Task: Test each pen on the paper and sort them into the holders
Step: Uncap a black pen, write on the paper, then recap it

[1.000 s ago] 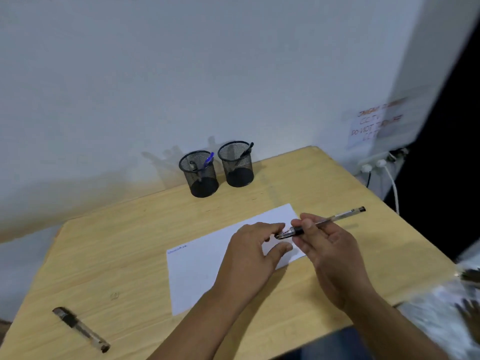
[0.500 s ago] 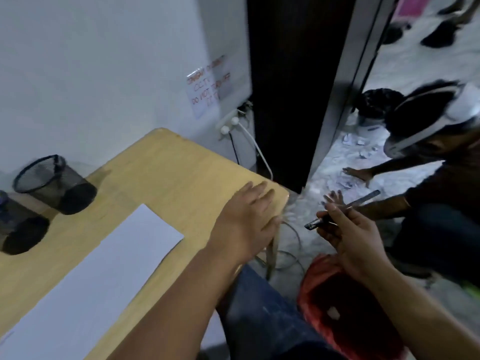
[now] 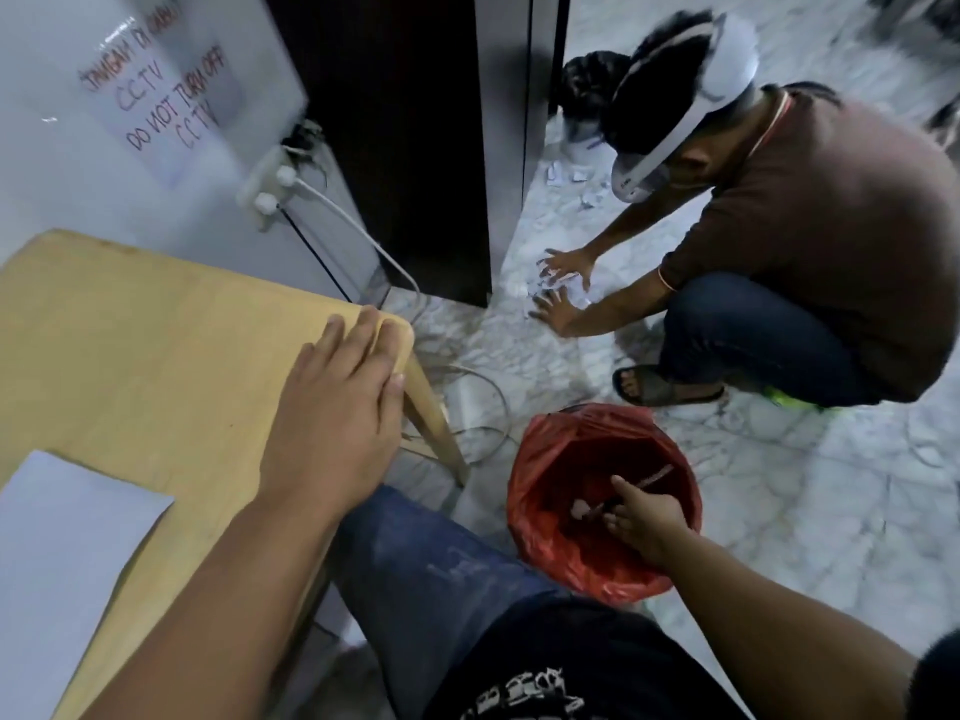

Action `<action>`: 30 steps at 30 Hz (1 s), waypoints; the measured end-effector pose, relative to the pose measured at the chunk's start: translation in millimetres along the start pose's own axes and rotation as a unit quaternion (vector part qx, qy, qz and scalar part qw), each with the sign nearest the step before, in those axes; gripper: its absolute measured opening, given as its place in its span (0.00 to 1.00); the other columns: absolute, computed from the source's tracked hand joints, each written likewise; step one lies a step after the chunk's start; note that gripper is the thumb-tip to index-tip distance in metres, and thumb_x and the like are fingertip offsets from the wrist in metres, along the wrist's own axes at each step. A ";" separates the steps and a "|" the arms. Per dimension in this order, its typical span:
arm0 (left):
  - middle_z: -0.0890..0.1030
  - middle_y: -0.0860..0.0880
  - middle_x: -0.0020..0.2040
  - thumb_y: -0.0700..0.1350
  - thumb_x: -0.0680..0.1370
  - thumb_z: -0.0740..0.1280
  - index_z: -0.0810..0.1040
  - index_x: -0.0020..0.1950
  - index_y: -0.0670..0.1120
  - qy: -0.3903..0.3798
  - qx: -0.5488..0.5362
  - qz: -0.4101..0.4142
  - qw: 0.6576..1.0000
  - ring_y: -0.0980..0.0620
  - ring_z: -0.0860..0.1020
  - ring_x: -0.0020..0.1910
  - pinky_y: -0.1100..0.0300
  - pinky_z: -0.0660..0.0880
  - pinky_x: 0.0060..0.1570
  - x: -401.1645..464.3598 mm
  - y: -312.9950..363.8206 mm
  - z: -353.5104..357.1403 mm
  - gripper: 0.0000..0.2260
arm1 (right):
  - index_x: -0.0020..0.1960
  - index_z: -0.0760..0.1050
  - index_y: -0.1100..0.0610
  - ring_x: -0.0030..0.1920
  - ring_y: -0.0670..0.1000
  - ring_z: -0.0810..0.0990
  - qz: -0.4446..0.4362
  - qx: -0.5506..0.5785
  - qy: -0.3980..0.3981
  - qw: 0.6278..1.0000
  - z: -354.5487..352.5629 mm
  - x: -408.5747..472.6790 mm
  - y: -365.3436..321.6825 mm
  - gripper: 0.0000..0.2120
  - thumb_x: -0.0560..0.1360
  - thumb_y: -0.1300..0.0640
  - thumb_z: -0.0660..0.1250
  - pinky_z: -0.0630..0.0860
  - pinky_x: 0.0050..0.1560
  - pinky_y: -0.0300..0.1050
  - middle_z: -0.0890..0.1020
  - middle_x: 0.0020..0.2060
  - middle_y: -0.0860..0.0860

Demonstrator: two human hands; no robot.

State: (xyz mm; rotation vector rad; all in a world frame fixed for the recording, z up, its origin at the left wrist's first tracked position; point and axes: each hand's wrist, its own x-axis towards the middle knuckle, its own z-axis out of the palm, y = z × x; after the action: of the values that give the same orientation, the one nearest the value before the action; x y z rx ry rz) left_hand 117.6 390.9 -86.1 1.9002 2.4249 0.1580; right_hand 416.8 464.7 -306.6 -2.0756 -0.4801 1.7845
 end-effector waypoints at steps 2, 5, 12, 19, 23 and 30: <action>0.64 0.45 0.77 0.51 0.81 0.51 0.66 0.75 0.45 0.002 -0.007 0.000 1.000 0.40 0.60 0.76 0.42 0.62 0.71 -0.1 -1.0 0.4 0.23 | 0.55 0.73 0.71 0.52 0.65 0.82 0.007 0.009 0.009 1.000 -0.5 3.3 1.7 0.20 0.78 0.53 0.69 0.80 0.53 0.55 0.79 0.49 0.65; 0.63 0.45 0.77 0.51 0.82 0.52 0.65 0.76 0.45 0.007 -0.017 -0.001 1.000 0.41 0.58 0.76 0.43 0.60 0.72 -1.1 -1.0 0.1 0.23 | 0.62 0.72 0.71 0.53 0.64 0.82 0.002 -0.009 0.000 1.000 3.0 3.3 -1.1 0.22 0.80 0.53 0.66 0.80 0.55 0.56 0.80 0.50 0.63; 0.60 0.48 0.79 0.51 0.83 0.52 0.62 0.77 0.47 0.001 -0.049 -0.007 0.999 0.45 0.54 0.78 0.46 0.55 0.75 -3.6 -1.0 -2.2 0.22 | 0.63 0.74 0.65 0.45 0.57 0.82 -0.041 -0.031 -0.044 0.998 18.5 -14.4 -15.1 0.16 0.81 0.55 0.64 0.79 0.37 0.48 0.81 0.52 0.60; 0.54 0.56 0.79 0.54 0.83 0.57 0.61 0.78 0.49 0.004 -0.198 -0.054 0.979 0.56 0.44 0.78 0.61 0.46 0.73 -11.4 -1.9 -21.1 0.24 | 0.50 0.81 0.56 0.40 0.52 0.83 -0.283 -0.116 -0.094 0.947 57.1 -92.3 -79.6 0.06 0.79 0.55 0.66 0.81 0.43 0.52 0.86 0.42 0.53; 0.56 0.58 0.78 0.54 0.82 0.58 0.63 0.77 0.50 0.054 -0.233 -0.101 0.966 0.60 0.45 0.77 0.67 0.44 0.70 -29.7 -17.9 -41.4 0.23 | 0.51 0.81 0.52 0.43 0.51 0.84 -0.451 -0.153 -0.119 0.872 87.2 -156.8 -121.6 0.05 0.79 0.56 0.66 0.82 0.45 0.49 0.85 0.43 0.50; 0.58 0.62 0.76 0.56 0.82 0.59 0.64 0.76 0.53 0.144 -0.223 -0.171 0.949 0.62 0.47 0.77 0.68 0.49 0.69 -100.8 -64.9 -72.2 0.22 | 0.51 0.77 0.44 0.41 0.40 0.78 -0.611 -0.265 -0.181 0.723 148.8 -260.4 -133.0 0.06 0.78 0.55 0.67 0.69 0.36 0.35 0.81 0.43 0.41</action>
State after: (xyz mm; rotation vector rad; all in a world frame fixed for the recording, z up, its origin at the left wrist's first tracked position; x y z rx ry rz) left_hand 71.3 274.4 -23.8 1.3196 2.5542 0.9300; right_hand 229.1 464.5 -37.5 -0.9621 -2.0595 1.1589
